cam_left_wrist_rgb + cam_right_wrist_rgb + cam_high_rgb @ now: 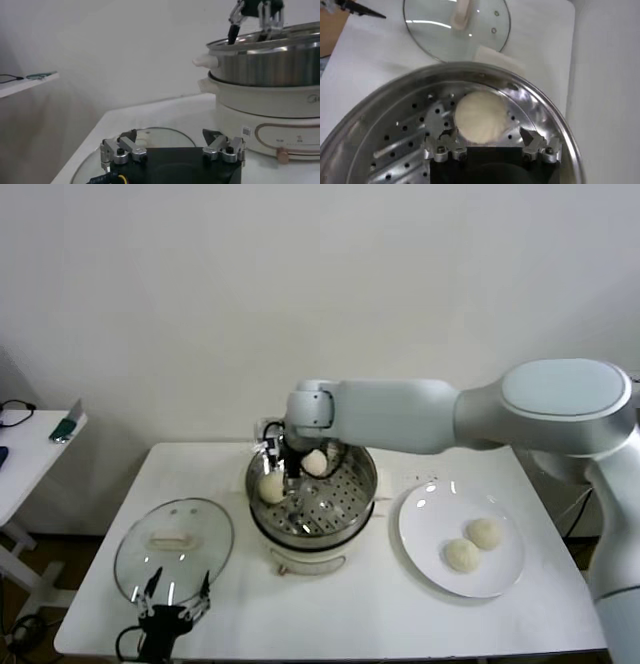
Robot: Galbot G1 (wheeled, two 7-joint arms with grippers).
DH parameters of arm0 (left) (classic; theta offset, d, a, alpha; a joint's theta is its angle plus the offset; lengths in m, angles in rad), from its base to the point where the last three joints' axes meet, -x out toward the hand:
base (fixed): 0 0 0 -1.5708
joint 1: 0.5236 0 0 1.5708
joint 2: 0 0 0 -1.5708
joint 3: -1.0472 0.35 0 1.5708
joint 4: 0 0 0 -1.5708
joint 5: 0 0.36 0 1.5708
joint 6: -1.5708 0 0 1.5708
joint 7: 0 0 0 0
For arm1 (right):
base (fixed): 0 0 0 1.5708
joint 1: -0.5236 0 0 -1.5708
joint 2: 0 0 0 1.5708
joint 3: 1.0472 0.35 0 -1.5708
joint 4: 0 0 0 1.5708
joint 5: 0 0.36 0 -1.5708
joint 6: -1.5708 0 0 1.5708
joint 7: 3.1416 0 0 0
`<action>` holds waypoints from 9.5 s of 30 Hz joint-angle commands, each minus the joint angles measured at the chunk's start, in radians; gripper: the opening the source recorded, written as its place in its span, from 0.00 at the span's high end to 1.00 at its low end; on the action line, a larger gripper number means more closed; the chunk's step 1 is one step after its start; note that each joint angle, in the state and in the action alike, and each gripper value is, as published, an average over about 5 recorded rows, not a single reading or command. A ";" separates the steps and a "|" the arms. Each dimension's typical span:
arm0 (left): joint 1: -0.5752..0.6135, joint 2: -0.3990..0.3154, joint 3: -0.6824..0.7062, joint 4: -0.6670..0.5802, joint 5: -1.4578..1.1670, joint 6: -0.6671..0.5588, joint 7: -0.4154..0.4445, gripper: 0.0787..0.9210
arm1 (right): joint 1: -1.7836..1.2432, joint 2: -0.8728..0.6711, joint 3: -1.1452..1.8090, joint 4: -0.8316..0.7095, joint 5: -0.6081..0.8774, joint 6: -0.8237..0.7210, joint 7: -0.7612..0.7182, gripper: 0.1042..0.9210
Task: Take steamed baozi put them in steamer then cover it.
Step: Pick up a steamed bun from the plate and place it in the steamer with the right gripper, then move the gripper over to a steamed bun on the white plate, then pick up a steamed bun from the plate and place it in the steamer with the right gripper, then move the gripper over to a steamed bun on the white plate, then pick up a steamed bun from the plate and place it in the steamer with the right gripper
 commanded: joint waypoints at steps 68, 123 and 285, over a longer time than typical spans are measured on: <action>-0.009 -0.015 0.019 0.008 0.034 0.025 0.010 0.12 | -0.290 -0.733 0.032 0.217 -0.534 0.093 -0.138 0.33; 0.019 -0.015 -0.021 -0.024 0.022 0.027 0.007 0.12 | -0.049 0.038 0.038 0.203 -0.807 0.720 -0.349 0.35; -0.007 -0.006 -0.005 -0.039 0.021 0.049 0.031 0.12 | 0.118 -0.318 -0.010 0.215 -0.056 0.095 -0.102 0.13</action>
